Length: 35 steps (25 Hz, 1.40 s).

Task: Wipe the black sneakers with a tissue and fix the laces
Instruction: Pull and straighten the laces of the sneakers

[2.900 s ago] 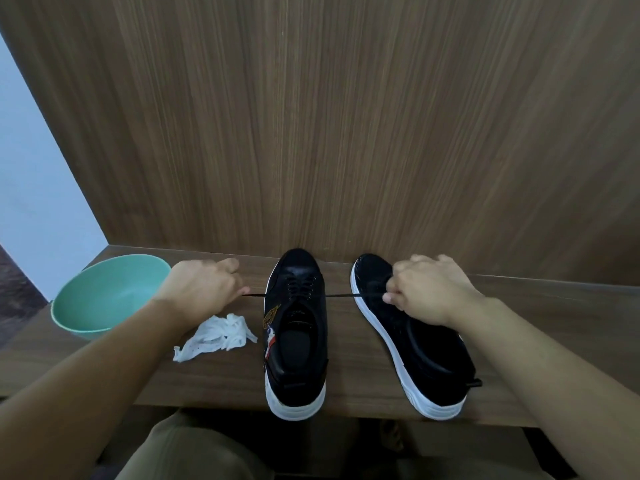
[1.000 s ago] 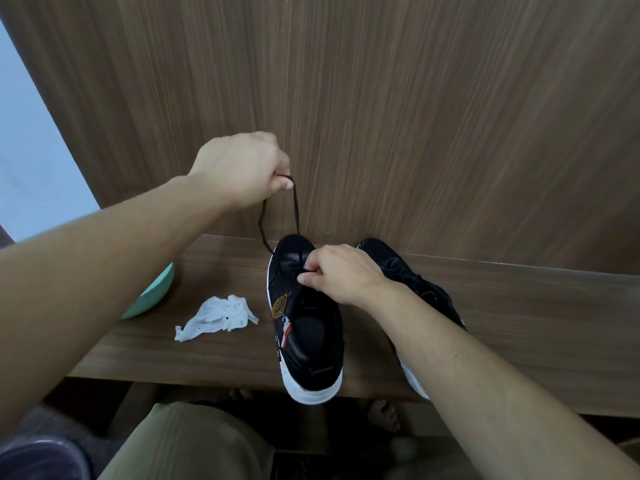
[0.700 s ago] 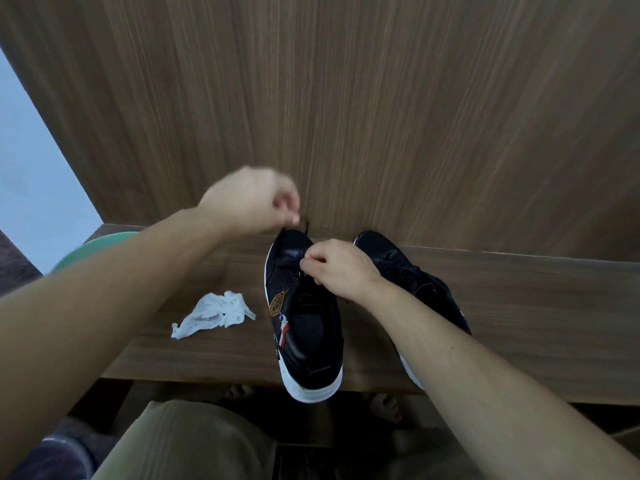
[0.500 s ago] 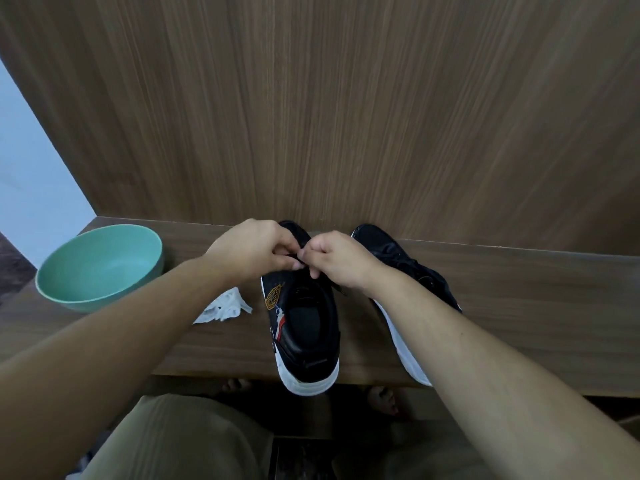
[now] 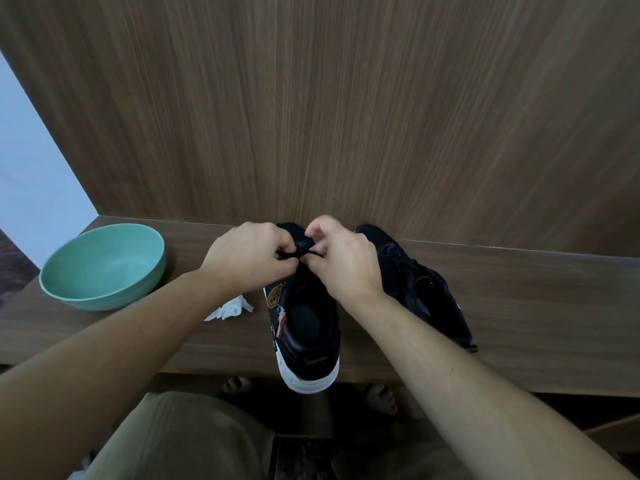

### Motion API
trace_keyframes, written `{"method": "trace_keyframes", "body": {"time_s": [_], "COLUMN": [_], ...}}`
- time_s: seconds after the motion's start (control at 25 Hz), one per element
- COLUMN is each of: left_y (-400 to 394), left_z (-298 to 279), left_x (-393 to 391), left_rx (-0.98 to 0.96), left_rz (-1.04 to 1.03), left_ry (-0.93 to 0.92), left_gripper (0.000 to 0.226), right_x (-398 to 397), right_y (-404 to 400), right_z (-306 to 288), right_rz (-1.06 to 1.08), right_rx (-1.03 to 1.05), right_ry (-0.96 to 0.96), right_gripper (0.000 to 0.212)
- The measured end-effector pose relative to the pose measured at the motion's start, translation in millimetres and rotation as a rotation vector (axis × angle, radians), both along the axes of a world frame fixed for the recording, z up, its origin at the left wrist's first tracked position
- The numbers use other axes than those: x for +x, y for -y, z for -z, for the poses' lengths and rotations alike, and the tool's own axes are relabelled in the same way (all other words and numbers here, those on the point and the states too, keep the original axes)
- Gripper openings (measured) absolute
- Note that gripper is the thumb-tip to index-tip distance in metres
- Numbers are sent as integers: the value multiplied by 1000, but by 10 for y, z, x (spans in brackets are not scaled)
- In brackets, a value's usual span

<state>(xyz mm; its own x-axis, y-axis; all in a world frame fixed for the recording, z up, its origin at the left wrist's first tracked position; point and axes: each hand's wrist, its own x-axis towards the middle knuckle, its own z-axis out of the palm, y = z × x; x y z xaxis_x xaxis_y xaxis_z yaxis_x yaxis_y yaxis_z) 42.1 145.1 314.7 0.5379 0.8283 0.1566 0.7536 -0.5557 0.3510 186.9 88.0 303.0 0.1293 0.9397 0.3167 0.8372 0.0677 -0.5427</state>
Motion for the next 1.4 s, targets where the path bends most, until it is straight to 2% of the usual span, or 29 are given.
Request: {"method": "trace_keyframes", "body": {"time_s": [0.12,0.2,0.28,0.36,0.4,0.48,0.56,0.68,0.8,0.88,0.92,0.96,1.04,1.08,1.12,1.16,1.2,1.24,1.28,1.32,1.36,1.4], "left_y": [41,34,-8,-46,-53,-49,-71,-105,-33,135,213,266,319,335,342,354,365,380,396,412,417,421], "left_z": [-64,-112,-135,-158,-163,-172,-182,-135,116,385,491,568,637,642,642,637,637,637,635,631,638,642], "left_x": [20,24,12,0,5,32,19,-115,-343,-418,-408,-383,-325,-304,-291,-282,-278,-275,-275,-276,-283,-294], "left_rx": [43,97,147,149,138,127,90,40,-67,-137,-165,-182,-193,-184,-169,-153,-139,-134,-132,-135,-140,-150], "left_rz": [35,45,57,59,63,85,122,127,30,-34,-67,-102,-154,-167,-178,-188,-200,-209,-222,-229,-232,-234], "left_ry": [-85,-135,-177,-191,-190,-195,-172,-136,-156,-115,-53,20,96,95,78,57,42,37,38,38,47,66], "left_gripper": [7,11,16,18,19,19,18,16,18,17,18,19,21,22,24,25,26,27,28,29,29,28], "right_x": [26,34,72,89,109,114,77,144,321,392,422,436,444,432,428,454,514,590,643,686,712,702], "right_y": [13,8,-31,-29,-32,-22,25,100,211,263,266,251,177,175,205,207,204,208,206,197,197,199], "right_z": [9,19,-36,-129,-146,-149,-163,-225,-148,12,65,83,8,-55,-100,-129,-115,-93,-85,-73,-62,-90], "right_rz": [-44,-30,-32,-49,-58,-16,81,205,252,248,265,282,242,187,129,100,78,121,172,172,121,44], "right_rx": [-3,-103,-306,-539,-564,-432,-289,-168,-222,-296,-301,-294,-269,-290,-325,-344,-340,-357,-302,-270,-264,-251], "right_ry": [146,117,-95,-365,-367,-180,-32,197,588,637,493,223,-576,-887,-1014,-911,-561,-12,329,508,465,226], "right_gripper": [29,20,10,16,18,16,2,14,21,19,17,15,14,15,16,16,16,16,17,18,16,13]}}
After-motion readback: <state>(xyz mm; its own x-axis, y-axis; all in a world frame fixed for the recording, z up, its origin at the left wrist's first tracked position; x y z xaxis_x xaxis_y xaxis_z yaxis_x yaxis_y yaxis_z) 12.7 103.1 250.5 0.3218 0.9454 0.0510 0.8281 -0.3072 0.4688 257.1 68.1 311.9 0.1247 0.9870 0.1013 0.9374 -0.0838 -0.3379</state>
